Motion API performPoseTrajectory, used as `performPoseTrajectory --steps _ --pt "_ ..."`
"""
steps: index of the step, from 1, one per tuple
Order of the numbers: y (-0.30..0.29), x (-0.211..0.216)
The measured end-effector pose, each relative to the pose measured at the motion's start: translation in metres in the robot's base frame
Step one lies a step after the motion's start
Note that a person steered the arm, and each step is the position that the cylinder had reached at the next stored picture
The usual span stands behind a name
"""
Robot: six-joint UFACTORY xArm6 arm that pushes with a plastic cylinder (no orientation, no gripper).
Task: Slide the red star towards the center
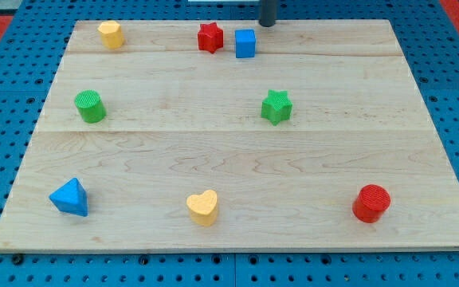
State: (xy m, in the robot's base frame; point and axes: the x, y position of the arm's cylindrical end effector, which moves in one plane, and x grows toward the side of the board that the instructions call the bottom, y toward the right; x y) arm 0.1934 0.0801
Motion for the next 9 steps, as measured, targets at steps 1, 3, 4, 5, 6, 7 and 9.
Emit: performPoseTrajectory --steps 1,3,4,5,6,7,9 --pt "0.012 -0.001" --pt "0.016 -0.001" --pt "-0.003 -0.001" --pt "0.010 0.000" --pt "0.075 0.006" --pt "0.068 0.006" --pt "-0.005 0.003"
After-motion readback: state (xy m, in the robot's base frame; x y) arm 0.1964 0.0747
